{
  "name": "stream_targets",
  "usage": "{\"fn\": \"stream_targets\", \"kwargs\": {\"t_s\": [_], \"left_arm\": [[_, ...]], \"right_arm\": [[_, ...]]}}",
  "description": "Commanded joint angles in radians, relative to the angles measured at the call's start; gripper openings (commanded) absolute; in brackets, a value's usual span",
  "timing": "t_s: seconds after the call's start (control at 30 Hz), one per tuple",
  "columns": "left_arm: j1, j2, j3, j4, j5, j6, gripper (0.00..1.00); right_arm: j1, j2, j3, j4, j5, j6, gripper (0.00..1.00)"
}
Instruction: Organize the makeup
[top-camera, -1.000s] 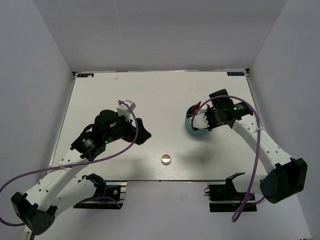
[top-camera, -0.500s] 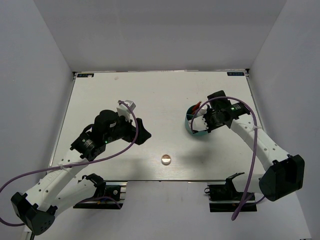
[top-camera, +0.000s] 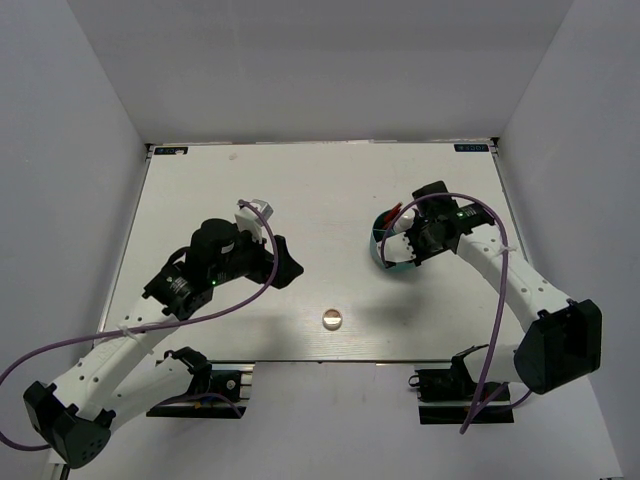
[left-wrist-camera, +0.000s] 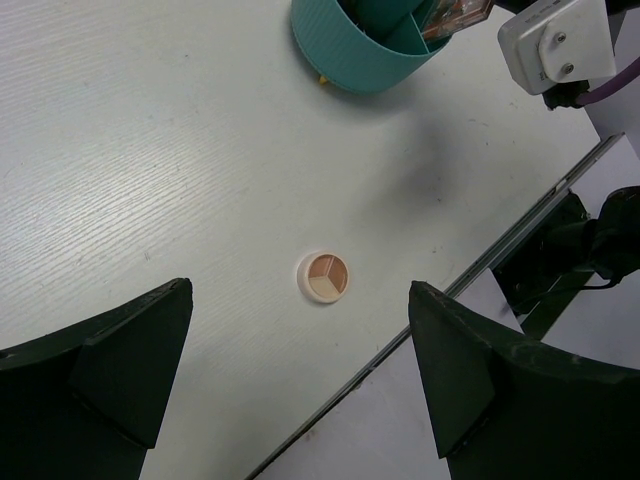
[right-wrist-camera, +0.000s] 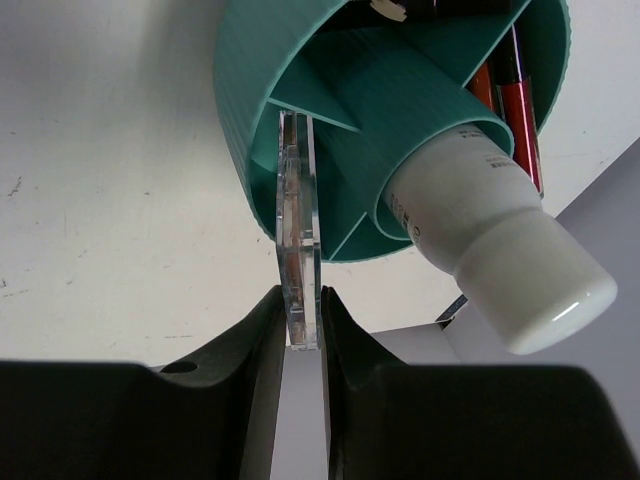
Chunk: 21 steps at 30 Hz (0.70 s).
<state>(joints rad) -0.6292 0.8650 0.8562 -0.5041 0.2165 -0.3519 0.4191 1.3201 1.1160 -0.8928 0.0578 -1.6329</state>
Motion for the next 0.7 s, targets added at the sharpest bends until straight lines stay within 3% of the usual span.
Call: {"fn": "stream_targets", "kwargs": {"t_s": [0.0, 0.2, 0.3, 0.43, 0.53, 0.67], "left_arm": [[0.003, 0.003, -0.009, 0.019, -0.003, 0.011, 0.98], [0.003, 0.008, -0.003, 0.019, 0.000, 0.011, 0.98], [0.003, 0.005, 0.000, 0.012, -0.003, 0.011, 0.98], [0.003, 0.003, -0.003, 0.010, -0.008, 0.008, 0.98], [0.003, 0.005, -0.002, 0.015, -0.003, 0.005, 0.98], [0.003, 0.015, 0.004, 0.021, 0.001, 0.005, 0.98]], "right_arm": [[-0.002, 0.011, 0.002, 0.020, 0.020, -0.033, 0.00], [0.001, 0.039, 0.010, 0.029, 0.014, -0.039, 0.05], [0.000, 0.047, 0.016, 0.026, 0.011, -0.039, 0.18], [0.000, 0.051, 0.016, 0.022, 0.002, -0.039, 0.44], [-0.002, 0.050, 0.019, 0.020, -0.004, -0.039, 0.53], [-0.003, 0.047, 0.025, 0.014, -0.010, -0.027, 0.53]]}}
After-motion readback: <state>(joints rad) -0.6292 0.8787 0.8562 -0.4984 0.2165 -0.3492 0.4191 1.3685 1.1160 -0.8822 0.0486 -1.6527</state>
